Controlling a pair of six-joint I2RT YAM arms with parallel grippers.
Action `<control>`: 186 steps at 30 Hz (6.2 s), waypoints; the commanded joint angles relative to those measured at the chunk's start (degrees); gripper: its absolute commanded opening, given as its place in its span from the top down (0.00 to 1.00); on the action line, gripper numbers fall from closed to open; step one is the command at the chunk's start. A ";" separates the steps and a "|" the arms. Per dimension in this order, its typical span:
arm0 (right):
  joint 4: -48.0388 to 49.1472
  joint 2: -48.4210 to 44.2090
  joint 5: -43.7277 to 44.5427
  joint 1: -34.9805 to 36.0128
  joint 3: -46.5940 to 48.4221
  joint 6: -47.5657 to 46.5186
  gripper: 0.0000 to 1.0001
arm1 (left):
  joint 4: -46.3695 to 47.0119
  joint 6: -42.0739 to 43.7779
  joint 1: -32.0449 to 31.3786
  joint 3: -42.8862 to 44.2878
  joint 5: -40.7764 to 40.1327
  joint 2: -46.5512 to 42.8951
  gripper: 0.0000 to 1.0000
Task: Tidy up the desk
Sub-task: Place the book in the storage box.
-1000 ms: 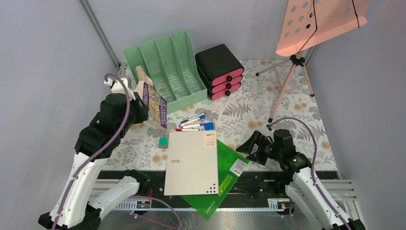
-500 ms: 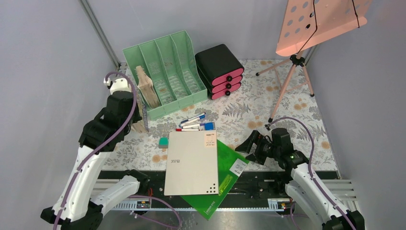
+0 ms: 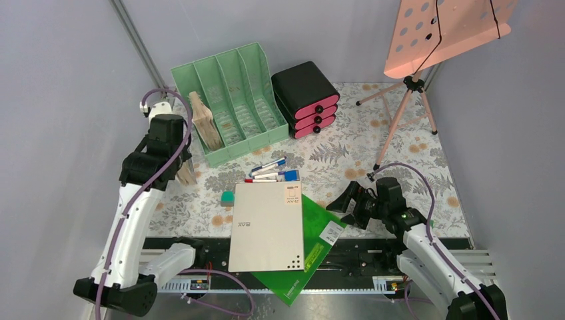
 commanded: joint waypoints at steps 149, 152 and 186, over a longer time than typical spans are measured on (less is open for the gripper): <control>7.98 7.63 -4.09 0.04 -0.77 0.57 0.00 | 29.58 -9.70 10.64 8.87 42.41 23.95 0.15; 7.81 8.13 -4.19 0.06 -0.57 0.25 0.01 | 29.15 -10.08 10.64 2.41 46.69 21.30 0.14; 6.14 5.33 -0.42 4.28 -0.46 2.61 0.01 | 3.49 -19.08 10.06 -40.00 52.30 -11.17 0.10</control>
